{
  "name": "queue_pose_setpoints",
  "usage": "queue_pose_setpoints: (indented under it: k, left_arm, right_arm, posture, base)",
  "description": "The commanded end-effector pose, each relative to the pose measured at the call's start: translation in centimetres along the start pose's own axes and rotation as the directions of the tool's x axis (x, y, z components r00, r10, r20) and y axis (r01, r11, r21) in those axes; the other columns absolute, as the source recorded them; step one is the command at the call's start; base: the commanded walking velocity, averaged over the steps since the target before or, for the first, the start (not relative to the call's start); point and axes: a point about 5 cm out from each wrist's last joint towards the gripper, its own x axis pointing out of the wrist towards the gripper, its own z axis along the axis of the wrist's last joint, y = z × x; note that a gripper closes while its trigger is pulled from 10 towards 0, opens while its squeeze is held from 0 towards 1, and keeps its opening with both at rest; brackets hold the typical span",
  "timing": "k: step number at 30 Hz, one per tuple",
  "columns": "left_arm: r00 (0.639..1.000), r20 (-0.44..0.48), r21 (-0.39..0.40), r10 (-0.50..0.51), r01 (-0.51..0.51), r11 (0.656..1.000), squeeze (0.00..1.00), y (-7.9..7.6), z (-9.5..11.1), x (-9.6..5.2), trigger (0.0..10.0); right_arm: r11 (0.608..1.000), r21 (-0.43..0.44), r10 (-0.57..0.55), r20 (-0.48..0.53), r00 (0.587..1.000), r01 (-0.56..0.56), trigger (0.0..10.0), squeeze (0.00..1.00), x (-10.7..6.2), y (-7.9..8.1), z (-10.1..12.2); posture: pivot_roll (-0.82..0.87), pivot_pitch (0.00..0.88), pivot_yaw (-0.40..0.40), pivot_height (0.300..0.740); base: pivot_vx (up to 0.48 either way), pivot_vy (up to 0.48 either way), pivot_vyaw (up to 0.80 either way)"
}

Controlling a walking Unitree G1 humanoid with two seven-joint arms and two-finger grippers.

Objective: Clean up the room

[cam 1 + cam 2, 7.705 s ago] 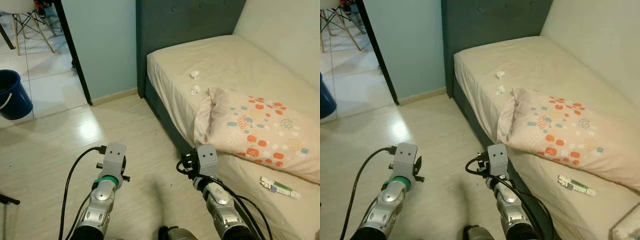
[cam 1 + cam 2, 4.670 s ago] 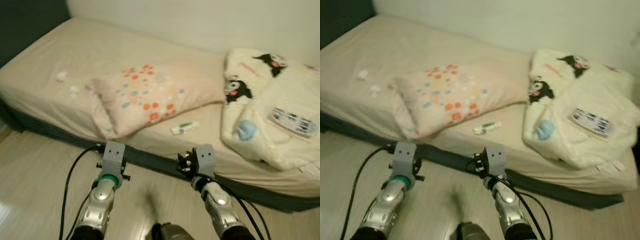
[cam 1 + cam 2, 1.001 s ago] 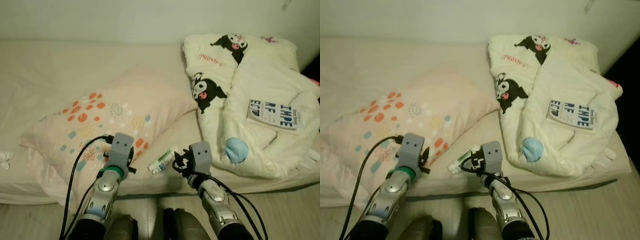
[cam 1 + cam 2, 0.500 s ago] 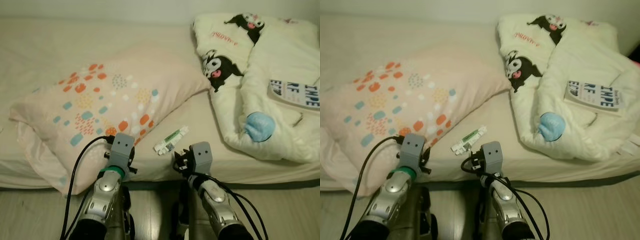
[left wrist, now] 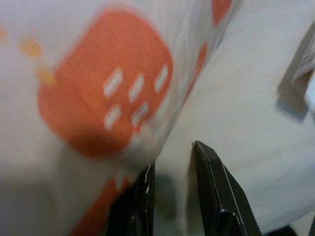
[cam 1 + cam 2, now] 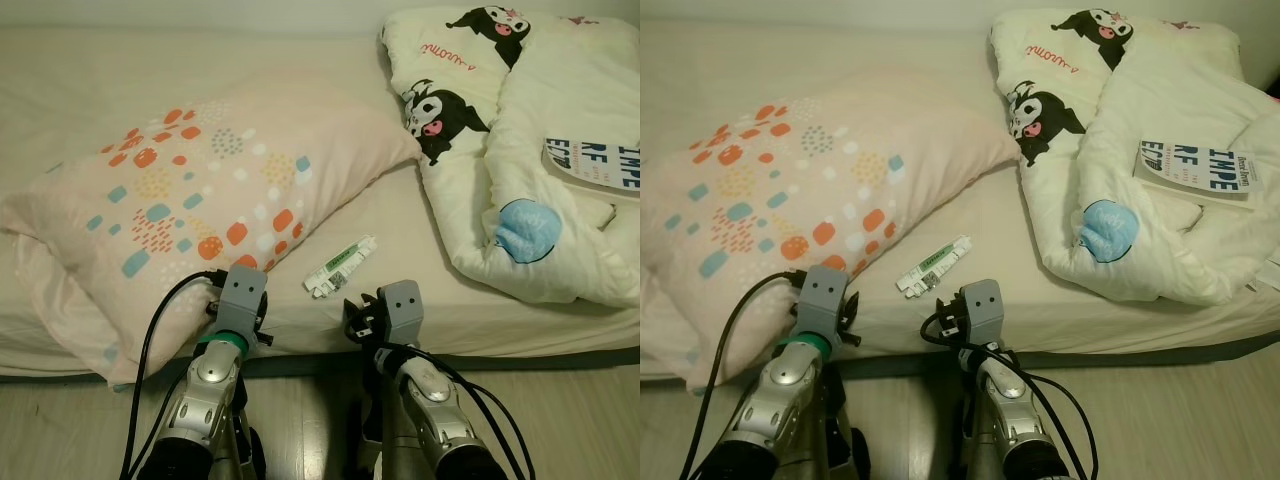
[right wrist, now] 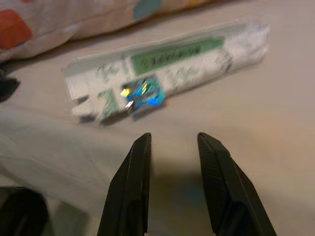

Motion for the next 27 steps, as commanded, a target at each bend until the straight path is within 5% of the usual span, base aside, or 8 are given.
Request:
queue_pose_setpoints:
  k: [1, 4, 6, 10, 16, 18, 19, 27]
  left_arm:
    - [0.998, 0.058, -0.020, -0.011, 0.012, 1.000, 0.00, 0.2, 1.4, 0.1, 10.0]
    - [0.994, 0.109, -0.018, -0.023, 0.025, 1.000, 0.00, 0.4, 2.6, 0.1, 10.0]
    - [0.953, 0.237, 0.093, -0.187, 0.170, 0.981, 0.00, 0.3, 6.3, -0.5, 10.0]
    - [0.921, 0.272, 0.146, -0.278, 0.247, 0.958, 0.00, 0.2, 7.9, -0.8, 10.0]
    - [0.927, 0.260, 0.165, -0.271, 0.234, 0.958, 0.00, -0.3, 7.7, -0.9, 10.0]
    - [0.926, 0.258, 0.168, -0.275, 0.238, 0.957, 0.00, -0.3, 7.7, -1.0, 10.0]
    - [0.926, 0.252, 0.170, -0.283, 0.245, 0.954, 0.00, -0.3, 7.7, -1.2, 10.0]
    - [0.931, 0.242, 0.162, -0.273, 0.239, 0.958, 0.00, -0.2, 7.9, -1.7, 10.0]
  right_arm:
    - [1.000, -0.023, -0.020, 0.018, 1.000, 0.021, 10.0, 0.00, -0.2, -0.5, 0.3]
    - [0.999, -0.037, -0.022, 0.041, 0.999, 0.024, 10.0, 0.00, -0.1, -0.7, 0.9]
    - [0.999, -0.031, -0.040, 0.094, 0.995, 0.043, 10.0, 0.00, 0.3, -1.2, 2.3]
    - [0.998, -0.012, -0.065, 0.133, 0.989, 0.067, 10.0, 0.00, 0.5, -1.6, 3.2]
    - [0.932, 0.355, -0.078, 0.020, 0.997, 0.066, 10.0, 0.06, 2.2, -1.2, 2.3]
    - [0.918, 0.393, -0.065, 0.007, 0.998, 0.057, 10.0, 0.06, 2.4, -1.0, 2.2]
    - [0.838, 0.544, -0.022, -0.041, 0.999, 0.041, 10.0, 1.00, 2.9, -0.2, 1.8]
    - [0.685, 0.728, 0.073, -0.037, 0.997, -0.023, 10.0, 1.00, 4.3, 0.8, 2.5]
  posture:
    - [-0.03, 0.135, 0.014, 0.572]
    - [-0.03, 0.135, 0.014, 0.572]
    - [-0.02, 0.139, 0.015, 0.572]
    - [-0.02, 0.141, 0.017, 0.572]
    - [-0.01, 0.143, 0.023, 0.572]
    - [-0.01, 0.143, 0.023, 0.572]
    - [0.00, 0.146, 0.021, 0.572]
    - [0.03, 0.165, 0.015, 0.572]
  base:
    - [0.000, 0.000, 0.00]
    - [0.000, 0.000, 0.00]
    - [0.000, 0.000, 0.00]
    - [0.000, 0.000, 0.00]
    - [0.000, 0.000, 0.00]
    - [0.000, 0.000, 0.00]
    - [0.000, 0.000, 0.00]
    - [0.000, 0.000, 0.00]
